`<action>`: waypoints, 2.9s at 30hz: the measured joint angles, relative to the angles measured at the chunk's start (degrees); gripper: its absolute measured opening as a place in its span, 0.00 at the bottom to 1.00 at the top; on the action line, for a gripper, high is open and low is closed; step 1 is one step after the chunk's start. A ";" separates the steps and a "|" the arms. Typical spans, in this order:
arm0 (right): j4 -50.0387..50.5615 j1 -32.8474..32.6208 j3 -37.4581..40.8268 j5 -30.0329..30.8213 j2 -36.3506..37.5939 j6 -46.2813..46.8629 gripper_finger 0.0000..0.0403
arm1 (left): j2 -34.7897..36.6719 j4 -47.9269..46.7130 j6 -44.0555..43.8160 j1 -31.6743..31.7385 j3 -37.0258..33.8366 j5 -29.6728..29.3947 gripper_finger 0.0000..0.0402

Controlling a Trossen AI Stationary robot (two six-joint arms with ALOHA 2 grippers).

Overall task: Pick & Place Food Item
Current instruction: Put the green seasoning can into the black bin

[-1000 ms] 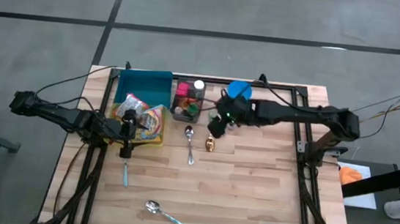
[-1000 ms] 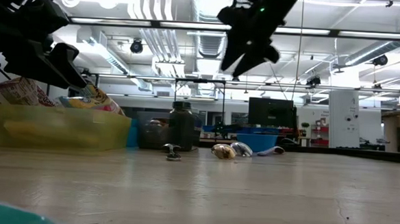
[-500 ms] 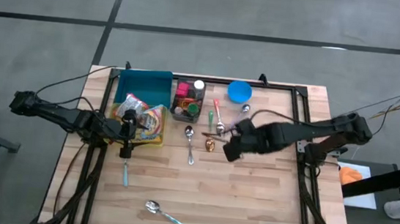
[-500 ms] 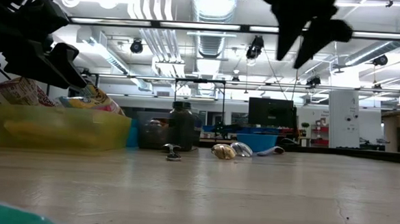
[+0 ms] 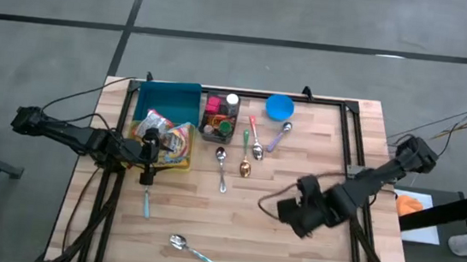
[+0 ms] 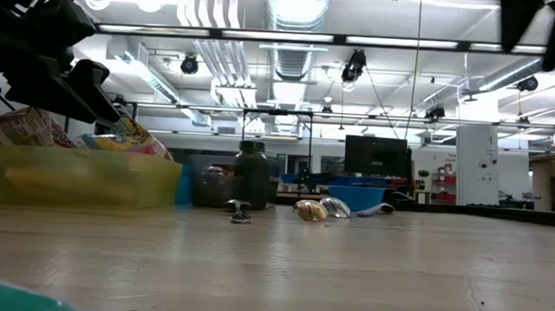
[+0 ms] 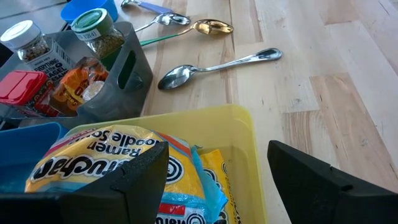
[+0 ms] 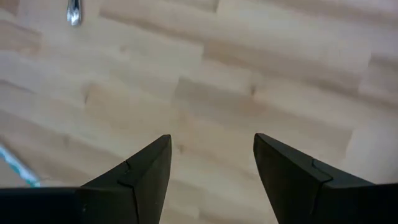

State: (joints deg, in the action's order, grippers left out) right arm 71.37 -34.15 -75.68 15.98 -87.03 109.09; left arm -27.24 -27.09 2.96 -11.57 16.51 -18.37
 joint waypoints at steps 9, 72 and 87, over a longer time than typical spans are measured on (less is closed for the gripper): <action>-5.41 -10.65 -0.15 -14.04 -3.98 17.18 0.56 | 0.00 0.01 -0.13 0.01 0.02 0.00 0.68; -2.59 -23.00 -12.15 -30.41 -31.61 29.30 0.88 | 0.00 0.00 -0.13 0.00 0.02 0.00 0.68; -4.79 -23.61 -11.48 -27.40 -34.00 28.93 0.88 | 0.00 0.00 -0.11 0.00 0.00 0.00 0.68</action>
State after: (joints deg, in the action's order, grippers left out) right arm 66.58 -57.76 -87.16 -11.42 -121.03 138.02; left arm -27.24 -27.09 2.85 -11.57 16.52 -18.37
